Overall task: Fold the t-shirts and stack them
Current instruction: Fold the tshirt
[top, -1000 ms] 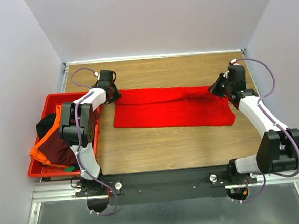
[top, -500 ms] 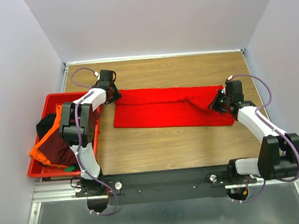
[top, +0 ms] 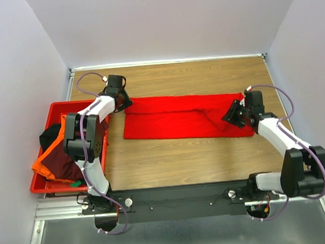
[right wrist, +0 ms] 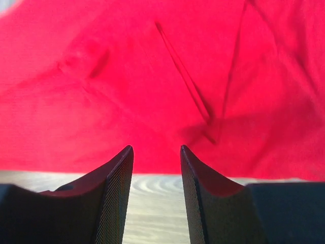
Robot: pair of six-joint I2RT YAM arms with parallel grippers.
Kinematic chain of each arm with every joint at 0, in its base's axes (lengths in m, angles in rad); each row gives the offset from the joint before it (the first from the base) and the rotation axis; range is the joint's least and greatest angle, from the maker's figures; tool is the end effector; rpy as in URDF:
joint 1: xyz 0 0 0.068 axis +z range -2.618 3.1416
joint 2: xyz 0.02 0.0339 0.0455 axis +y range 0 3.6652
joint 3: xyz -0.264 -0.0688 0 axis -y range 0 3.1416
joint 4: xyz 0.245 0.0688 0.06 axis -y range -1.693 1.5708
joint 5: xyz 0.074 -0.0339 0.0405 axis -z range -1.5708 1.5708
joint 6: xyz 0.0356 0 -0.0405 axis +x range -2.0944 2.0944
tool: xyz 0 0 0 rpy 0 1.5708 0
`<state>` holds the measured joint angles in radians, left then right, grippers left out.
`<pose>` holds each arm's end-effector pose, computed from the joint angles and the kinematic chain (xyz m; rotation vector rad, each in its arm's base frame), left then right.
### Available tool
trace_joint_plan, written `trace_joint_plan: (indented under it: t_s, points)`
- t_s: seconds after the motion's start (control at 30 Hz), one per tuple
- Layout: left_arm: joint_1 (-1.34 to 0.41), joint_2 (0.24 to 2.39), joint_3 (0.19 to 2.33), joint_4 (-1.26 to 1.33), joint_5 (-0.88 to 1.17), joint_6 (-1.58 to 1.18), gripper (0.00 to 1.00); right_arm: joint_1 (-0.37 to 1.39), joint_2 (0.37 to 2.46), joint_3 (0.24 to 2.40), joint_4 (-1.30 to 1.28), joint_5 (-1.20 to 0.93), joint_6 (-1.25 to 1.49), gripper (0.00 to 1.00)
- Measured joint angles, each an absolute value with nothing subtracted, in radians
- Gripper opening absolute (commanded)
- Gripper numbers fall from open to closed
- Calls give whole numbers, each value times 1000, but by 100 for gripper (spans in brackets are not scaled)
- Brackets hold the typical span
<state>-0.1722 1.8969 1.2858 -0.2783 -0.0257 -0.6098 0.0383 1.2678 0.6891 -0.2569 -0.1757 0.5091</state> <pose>0.4028 -0.0691 0.1870 -0.5504 2.4233 -0.3062 0.2519 0.0159 0.2008 0.4887 2.3923 0.4609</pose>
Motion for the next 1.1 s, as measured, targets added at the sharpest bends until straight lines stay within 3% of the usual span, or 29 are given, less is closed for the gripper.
trace_joint_plan:
  t_s: [0.6,1.1]
  points:
    - [-232,1784,1269,-276,61,-546,37,38,1747,1013,-110,-55,527,48]
    - [-244,1771,1267,-268,84,-531,37,105,1773,1028,-69,-56,524,47]
